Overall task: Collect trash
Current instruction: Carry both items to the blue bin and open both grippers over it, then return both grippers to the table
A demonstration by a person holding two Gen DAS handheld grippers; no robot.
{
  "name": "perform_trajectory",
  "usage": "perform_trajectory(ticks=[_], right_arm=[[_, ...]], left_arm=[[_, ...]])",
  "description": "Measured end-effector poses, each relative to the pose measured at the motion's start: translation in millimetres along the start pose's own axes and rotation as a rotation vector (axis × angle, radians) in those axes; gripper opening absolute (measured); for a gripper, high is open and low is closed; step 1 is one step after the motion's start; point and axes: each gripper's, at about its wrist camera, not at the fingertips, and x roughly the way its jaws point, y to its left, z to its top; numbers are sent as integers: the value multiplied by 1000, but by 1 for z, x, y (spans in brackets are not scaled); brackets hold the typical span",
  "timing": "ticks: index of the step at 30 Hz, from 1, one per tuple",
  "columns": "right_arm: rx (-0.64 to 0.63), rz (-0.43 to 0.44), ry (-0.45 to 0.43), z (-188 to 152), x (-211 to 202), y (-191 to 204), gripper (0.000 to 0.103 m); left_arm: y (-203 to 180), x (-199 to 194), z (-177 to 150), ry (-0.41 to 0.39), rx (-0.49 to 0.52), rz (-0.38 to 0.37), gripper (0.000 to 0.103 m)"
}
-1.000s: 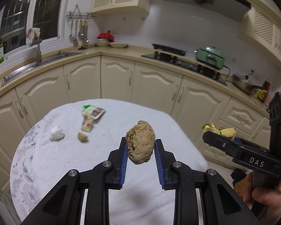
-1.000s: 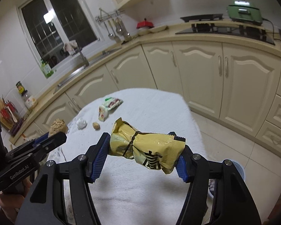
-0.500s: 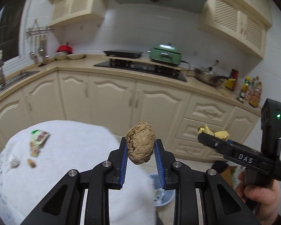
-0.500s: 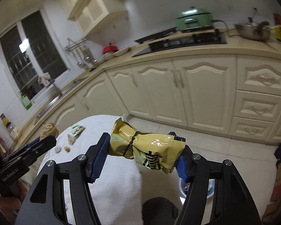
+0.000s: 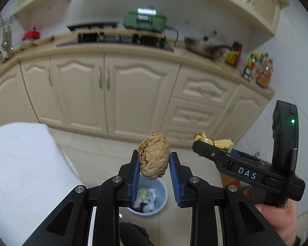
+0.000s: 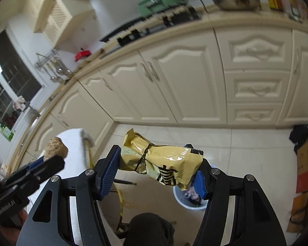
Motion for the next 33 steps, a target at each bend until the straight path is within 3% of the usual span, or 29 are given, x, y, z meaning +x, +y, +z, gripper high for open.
perform_trajectory(ticks=[9,12,13,15,17,23,26,33], right_arm=[[90,-23,112,-5,66,-43,68],[138,-48,112,-6,73,-56,91],[141,-51,111,-6,73,-56,91],[144,-59,112,-7,71,-57,95],[141,-69,105,-7,67,-54,102],[133,-80,103,-8,55,-37,103],[114,-62,90,-6,44,-22,103],[35,-19,40,0,16,33,103]], left_arm=[[1,124,62,167,7,7,27],[4,148,74,199,14,18,49],[3,151,74,195,13,29,58],[5,152,78,177,8,30,66],[9,150,82,161,-2,52,81],[14,118,89,65,11,94,97],[14,95,90,3,15,116,102],[26,28,62,-104,-6,158,102]])
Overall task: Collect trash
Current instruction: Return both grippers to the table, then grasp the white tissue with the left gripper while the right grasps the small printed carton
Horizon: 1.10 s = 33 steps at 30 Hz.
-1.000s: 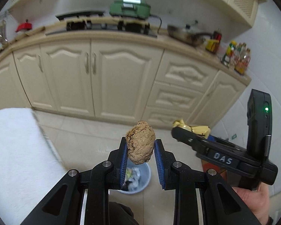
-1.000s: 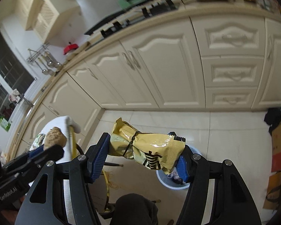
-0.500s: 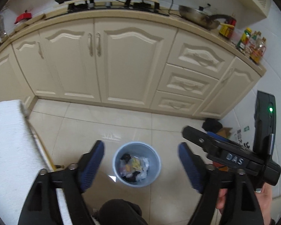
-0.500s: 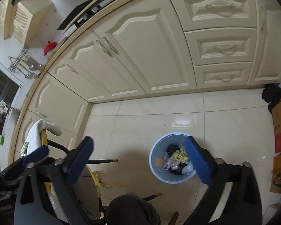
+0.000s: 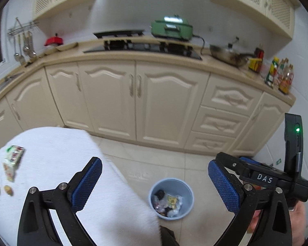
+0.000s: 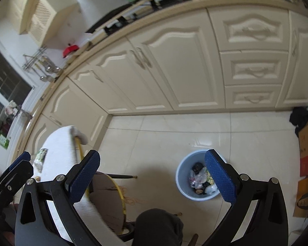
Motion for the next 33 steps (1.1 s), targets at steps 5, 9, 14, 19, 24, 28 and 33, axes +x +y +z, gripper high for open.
perform_trajectory(ticks=[5,9,14,19,24,28,33], right_arm=[[-80,30,-25,0,-16,50,103],[-147,58,-44,-5,-26,90,103],[-238,98,-56,-15,-33,143,103],[-329,156,-41,-32,-29,200,103],[-421,212,-7,-57,-22,257,103],[-496,258,15,-78,-15,299,103],[-566,287,38,-96,-5,335,103]], left_arm=[[29,-71,-36,-82,-39,44,102],[58,-128,-70,-139,-85,77,102],[98,-190,-111,-202,-158,136,102],[133,-243,-152,-241,-227,222,102],[164,-281,-187,-247,-313,295,102],[183,-310,-211,-253,-366,362,102],[201,-324,-224,-239,-436,431,102]])
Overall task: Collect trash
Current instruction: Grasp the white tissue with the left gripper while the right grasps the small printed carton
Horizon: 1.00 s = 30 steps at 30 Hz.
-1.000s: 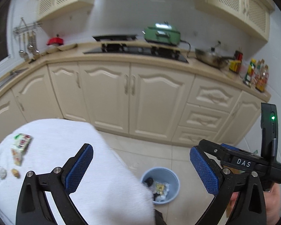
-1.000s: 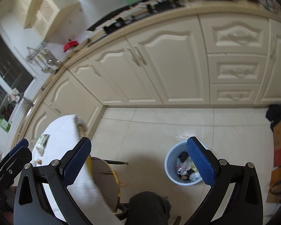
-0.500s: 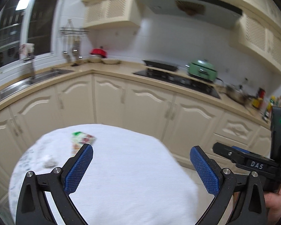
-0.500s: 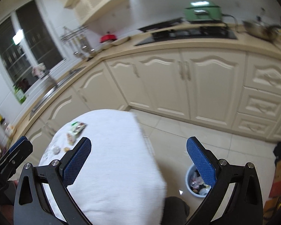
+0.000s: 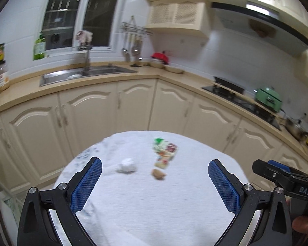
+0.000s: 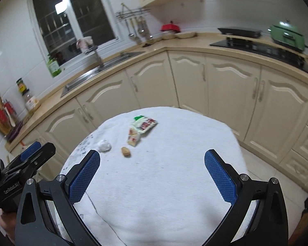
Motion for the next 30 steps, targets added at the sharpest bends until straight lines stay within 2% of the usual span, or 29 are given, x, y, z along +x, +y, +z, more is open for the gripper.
perform_trajectory(ticks=[4,7,10,15,22,24,25,26,28,30], right_arm=[[-36,12,27,3,24,20,103],[-37,3,55,5,47,25,103],[-29,-6,91,6,75,26,103],[-23,-16,148,7,115,23,103],[-16,-23,210,10,169,22,102],[-7,-17,226,10,184,23,100],[-4,-15,232,10,190,24,99],[-3,-14,241,9,198,26,99],[0,-9,259,8,211,28,96],[9,-6,269,6,223,31,93]], left_arm=[[9,10,2,9,-17,40,102],[13,32,3,35,-18,60,102],[16,70,9,77,-3,90,102],[30,143,21,169,16,98,102],[44,224,29,270,19,101,94],[48,243,33,283,16,91,90],[49,255,35,298,16,82,81],[51,265,34,308,12,69,66],[56,282,36,333,-10,15,52],[59,289,41,316,-5,1,32]])
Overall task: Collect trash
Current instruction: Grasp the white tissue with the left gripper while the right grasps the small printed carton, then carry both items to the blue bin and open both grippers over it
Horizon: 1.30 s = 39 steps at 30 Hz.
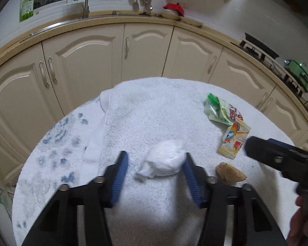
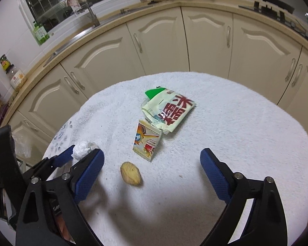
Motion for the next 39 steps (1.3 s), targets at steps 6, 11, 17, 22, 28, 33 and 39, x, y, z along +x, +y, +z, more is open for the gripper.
perform_trajectory(ticks=[6,11,17,22,28,33,39], right_arm=[[3,-7,37,3,34,5,62],[-19,9,30,2,30,-1,32],[-20,34,10,-10,11,-7,28],[-23,24,21,-22,0,-12,28],[-70,-30,17,-19,8,-6,37],[-74,-13,14,-19,14,-5,29],[-69,39,-32,-35,-21,-11,29]], left_arm=[[10,5,14,-18,-12,-12,28],[22,-9,23,-49,-30,-10,28],[23,-23,26,-77,-34,-17,28],[18,-37,14,-92,-31,-23,28],[10,-59,-19,-89,-30,-23,28],[7,-72,-24,-97,-17,-26,28],[0,-89,-32,-127,-3,-30,28]])
